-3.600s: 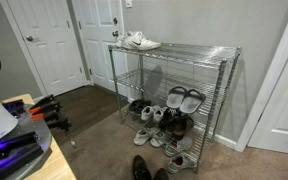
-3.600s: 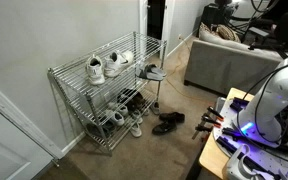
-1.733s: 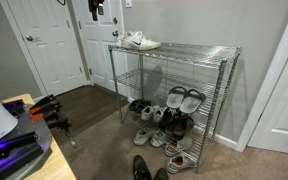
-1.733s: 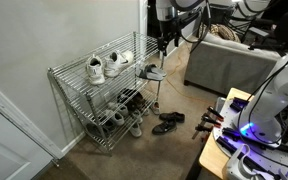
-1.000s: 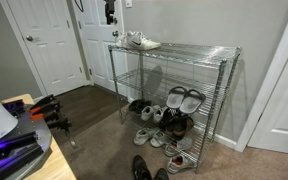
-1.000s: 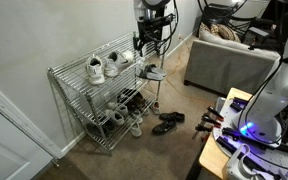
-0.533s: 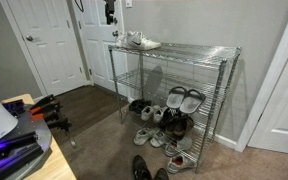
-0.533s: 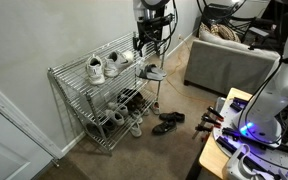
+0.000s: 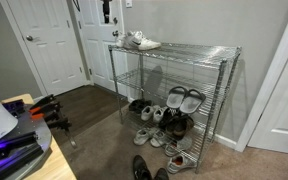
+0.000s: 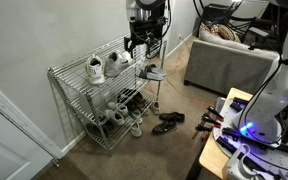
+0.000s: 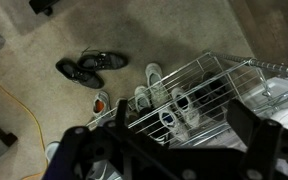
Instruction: Correctly position the sneakers
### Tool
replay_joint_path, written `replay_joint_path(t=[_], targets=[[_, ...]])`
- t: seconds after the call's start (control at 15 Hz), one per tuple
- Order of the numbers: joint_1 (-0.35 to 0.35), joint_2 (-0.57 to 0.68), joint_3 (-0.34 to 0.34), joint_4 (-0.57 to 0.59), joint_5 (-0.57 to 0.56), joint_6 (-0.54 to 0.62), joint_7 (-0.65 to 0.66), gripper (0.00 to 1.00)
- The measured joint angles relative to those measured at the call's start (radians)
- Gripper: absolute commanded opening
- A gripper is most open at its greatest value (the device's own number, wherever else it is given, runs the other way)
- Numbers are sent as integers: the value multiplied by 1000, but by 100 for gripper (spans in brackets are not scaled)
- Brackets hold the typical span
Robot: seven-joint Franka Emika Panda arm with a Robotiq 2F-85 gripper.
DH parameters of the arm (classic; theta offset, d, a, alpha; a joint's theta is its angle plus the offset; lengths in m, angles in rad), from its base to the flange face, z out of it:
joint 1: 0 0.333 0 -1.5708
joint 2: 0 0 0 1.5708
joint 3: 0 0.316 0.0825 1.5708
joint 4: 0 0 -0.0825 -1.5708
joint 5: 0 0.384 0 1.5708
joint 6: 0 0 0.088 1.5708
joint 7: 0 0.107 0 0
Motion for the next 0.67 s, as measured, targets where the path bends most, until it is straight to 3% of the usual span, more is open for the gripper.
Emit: replay_joint_path(t=[0.27, 0.67], targets=[[40, 64, -1, 67, 18, 54, 195, 100], [68, 147, -27, 124, 30, 258, 446, 100]])
